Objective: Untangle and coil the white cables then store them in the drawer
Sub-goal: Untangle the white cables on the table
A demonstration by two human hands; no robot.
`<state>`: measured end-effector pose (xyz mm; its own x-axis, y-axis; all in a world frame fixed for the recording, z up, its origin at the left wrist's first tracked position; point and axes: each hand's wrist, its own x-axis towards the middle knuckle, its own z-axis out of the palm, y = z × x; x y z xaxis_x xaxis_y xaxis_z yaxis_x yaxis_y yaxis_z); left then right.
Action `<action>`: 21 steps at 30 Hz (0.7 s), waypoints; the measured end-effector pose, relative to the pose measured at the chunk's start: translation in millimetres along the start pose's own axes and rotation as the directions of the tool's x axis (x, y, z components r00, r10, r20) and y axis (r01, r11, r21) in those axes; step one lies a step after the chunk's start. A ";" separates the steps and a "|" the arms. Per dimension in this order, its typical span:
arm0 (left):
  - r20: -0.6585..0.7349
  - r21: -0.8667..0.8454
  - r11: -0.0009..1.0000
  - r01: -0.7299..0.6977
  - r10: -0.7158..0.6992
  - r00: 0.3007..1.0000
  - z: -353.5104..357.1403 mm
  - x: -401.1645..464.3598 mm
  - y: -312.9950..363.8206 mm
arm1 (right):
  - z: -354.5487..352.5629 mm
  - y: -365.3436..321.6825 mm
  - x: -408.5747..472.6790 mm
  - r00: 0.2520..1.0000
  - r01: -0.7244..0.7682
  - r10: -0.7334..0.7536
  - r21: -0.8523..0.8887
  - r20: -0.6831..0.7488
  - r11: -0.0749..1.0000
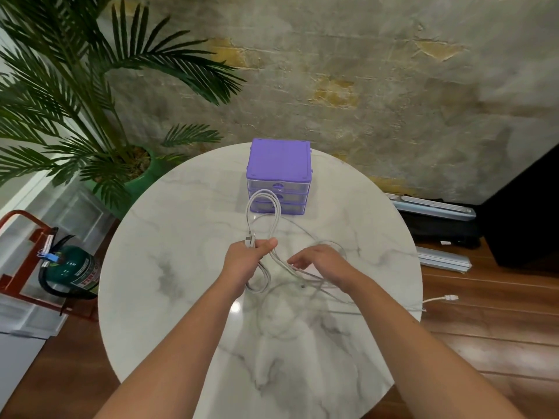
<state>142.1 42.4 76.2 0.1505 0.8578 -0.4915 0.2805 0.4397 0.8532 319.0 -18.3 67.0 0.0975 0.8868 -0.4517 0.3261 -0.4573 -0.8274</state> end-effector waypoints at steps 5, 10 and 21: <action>-0.053 -0.116 0.993 0.021 -0.027 0.998 -3.2 8.2 -9.5 | -26.0 33.2 1.8 1.000 0.020 -0.009 -0.612 0.021 0.791; -0.054 -0.233 0.973 -0.005 -0.008 0.998 -3.6 14.2 -12.1 | -25.7 60.7 -2.5 0.992 -0.126 0.122 -0.550 -0.045 0.825; -0.002 -0.428 0.903 -0.011 0.011 1.000 -8.2 14.2 -0.7 | -4.2 16.3 -13.4 0.983 -0.143 0.116 -0.206 -0.141 0.968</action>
<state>136.2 56.5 70.1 0.1515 0.8632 -0.4815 -0.1544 0.5019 0.8511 327.0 -37.4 61.0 0.2665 0.8285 -0.4925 0.4957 -0.5561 -0.6672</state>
